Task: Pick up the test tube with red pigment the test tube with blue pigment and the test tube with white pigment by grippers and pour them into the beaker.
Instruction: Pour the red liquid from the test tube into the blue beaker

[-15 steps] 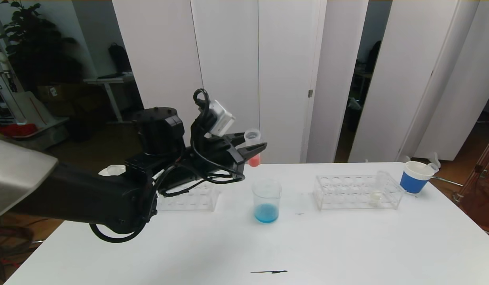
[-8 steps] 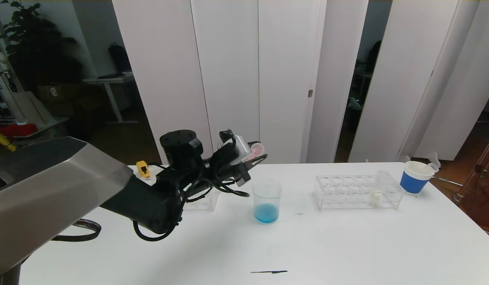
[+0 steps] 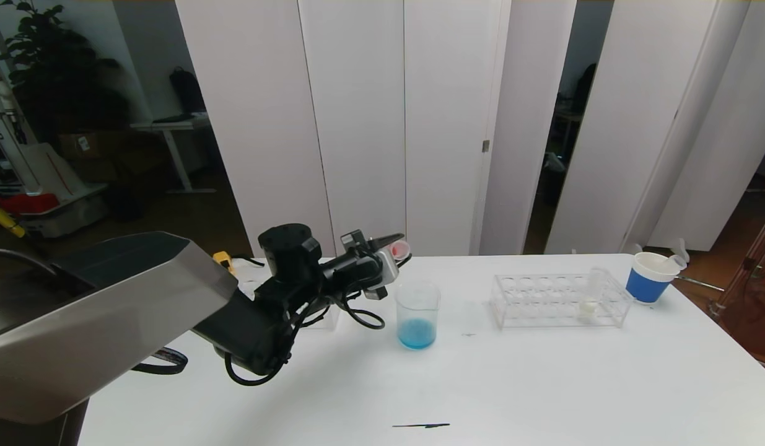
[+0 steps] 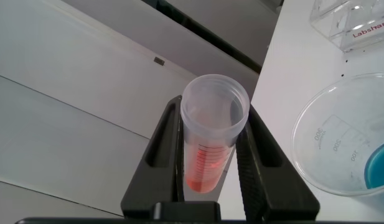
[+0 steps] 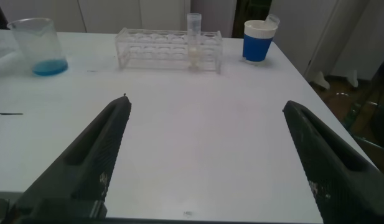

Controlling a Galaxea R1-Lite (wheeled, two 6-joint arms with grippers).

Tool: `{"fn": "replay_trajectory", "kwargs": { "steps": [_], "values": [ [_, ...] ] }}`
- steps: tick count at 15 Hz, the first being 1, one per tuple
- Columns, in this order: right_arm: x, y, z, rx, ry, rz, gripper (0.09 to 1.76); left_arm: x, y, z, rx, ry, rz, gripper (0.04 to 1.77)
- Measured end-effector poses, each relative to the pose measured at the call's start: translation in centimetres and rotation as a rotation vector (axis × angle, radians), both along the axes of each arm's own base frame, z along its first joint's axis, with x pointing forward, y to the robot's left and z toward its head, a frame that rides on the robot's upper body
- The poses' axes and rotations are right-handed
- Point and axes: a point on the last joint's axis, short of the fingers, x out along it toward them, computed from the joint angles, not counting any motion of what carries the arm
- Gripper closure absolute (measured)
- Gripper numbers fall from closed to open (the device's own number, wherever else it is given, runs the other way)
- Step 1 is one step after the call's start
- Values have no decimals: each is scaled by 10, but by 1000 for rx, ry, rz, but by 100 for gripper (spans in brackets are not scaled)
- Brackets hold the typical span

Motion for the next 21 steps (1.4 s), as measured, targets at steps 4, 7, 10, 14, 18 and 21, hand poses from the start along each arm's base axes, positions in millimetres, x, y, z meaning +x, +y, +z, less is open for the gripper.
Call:
{"fn": "replay_trajectory", "kwargs": {
  "steps": [4, 7, 10, 14, 18, 21],
  "values": [
    [0, 0, 0, 0, 0, 0, 10, 3, -1, -8, 78, -132, 22, 124],
    [0, 0, 0, 0, 0, 1, 10, 5, -1, -12, 122, -212, 71, 124],
    [0, 0, 0, 0, 0, 0, 10, 5, -3, -17, 162, -266, 95, 124],
    [0, 0, 0, 0, 0, 0, 10, 7, -5, -21, 191, -295, 126, 124],
    [0, 0, 0, 0, 0, 0, 10, 8, -9, -25, 218, -320, 133, 124],
    [0, 0, 0, 0, 0, 0, 10, 8, -9, -25, 236, -355, 147, 124]
  ]
}}
